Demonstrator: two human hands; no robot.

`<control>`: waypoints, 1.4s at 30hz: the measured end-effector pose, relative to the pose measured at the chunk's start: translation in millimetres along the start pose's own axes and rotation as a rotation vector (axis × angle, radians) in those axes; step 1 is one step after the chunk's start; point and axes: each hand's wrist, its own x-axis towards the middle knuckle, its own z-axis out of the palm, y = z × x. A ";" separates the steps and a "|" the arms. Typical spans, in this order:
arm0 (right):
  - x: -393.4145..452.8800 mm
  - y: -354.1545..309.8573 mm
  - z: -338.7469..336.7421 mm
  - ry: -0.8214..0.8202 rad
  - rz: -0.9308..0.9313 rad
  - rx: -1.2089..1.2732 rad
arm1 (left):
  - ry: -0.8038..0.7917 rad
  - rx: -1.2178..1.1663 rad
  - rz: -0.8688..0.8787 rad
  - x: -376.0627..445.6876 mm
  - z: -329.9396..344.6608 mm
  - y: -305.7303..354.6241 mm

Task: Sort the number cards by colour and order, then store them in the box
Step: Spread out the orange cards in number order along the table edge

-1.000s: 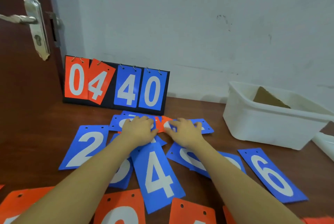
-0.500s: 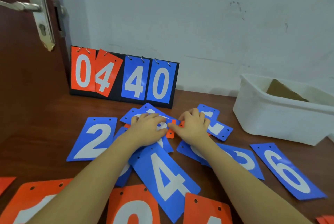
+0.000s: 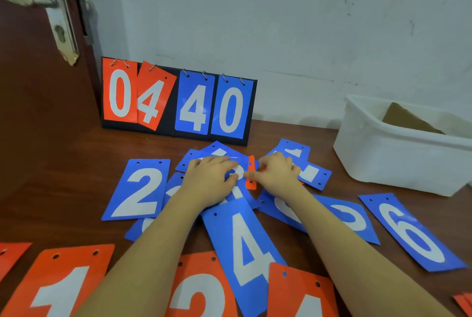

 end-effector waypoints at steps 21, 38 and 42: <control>-39.4 20.8 -66.5 0.454 -0.352 0.833 | 0.363 -0.654 0.010 2.1 -24.9 51.2; -26.9 58.8 -14.3 0.176 -0.203 0.011 | 0.515 -0.768 -0.112 -3.3 -11.9 36.2; -24.2 55.4 -26.0 0.246 -0.231 0.149 | 0.523 -0.720 -0.095 0.3 -26.9 42.7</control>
